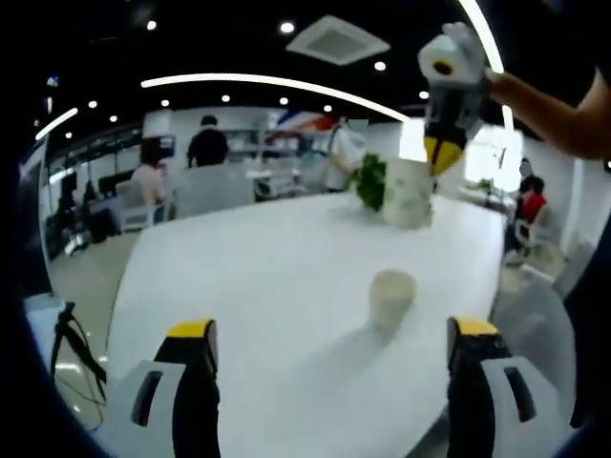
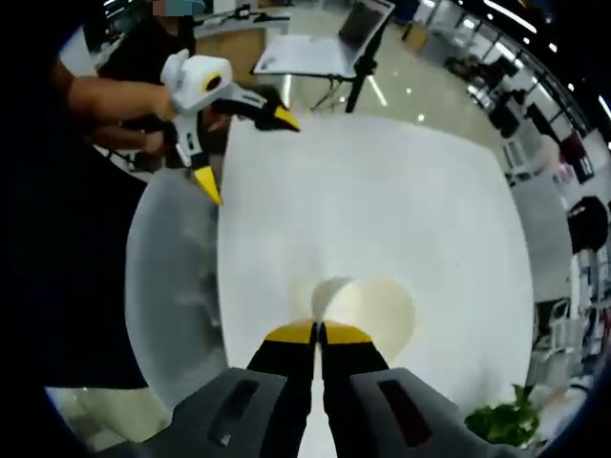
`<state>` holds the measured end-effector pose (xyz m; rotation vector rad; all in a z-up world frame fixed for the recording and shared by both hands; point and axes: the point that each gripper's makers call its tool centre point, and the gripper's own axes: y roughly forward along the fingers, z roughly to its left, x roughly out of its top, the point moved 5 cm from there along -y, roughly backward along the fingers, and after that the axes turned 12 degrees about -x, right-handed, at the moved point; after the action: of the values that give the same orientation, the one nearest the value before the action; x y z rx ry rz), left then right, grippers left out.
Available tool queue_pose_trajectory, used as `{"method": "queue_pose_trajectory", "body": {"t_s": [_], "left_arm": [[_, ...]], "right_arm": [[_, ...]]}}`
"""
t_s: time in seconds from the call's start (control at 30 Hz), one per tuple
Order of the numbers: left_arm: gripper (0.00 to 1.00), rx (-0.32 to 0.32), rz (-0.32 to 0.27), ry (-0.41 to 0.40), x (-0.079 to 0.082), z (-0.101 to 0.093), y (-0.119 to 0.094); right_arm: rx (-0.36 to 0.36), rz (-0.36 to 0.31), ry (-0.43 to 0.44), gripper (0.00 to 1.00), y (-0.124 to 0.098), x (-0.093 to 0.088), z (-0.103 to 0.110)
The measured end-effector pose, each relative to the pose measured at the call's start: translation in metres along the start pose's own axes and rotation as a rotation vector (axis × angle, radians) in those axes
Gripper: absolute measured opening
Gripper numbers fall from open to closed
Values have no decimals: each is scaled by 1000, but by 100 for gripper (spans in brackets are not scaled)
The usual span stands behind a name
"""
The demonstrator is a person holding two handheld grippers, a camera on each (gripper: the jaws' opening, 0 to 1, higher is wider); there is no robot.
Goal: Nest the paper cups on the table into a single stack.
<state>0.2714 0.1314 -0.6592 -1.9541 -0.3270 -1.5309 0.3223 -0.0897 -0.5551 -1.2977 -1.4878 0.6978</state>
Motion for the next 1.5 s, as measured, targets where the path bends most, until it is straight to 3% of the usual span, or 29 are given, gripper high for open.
{"method": "queue_pose_trajectory", "body": {"t_s": [0.6, 1.07, 1.4, 1.5], "left_arm": [[97, -23, 16, 16, -5, -5, -3], [94, -15, 34, 23, -7, -4, -12], [93, -13, 41, 12, -12, -4, -15], [93, -16, 39, 11, -12, -4, -14]], "right_arm": [[18, 57, 87, 0, 83, -28, 33], [35, 86, 123, 0, 132, -35, 54], [41, 49, 168, 0, 141, -35, 56], [17, -10, 137, 4, 138, -33, 54]]}}
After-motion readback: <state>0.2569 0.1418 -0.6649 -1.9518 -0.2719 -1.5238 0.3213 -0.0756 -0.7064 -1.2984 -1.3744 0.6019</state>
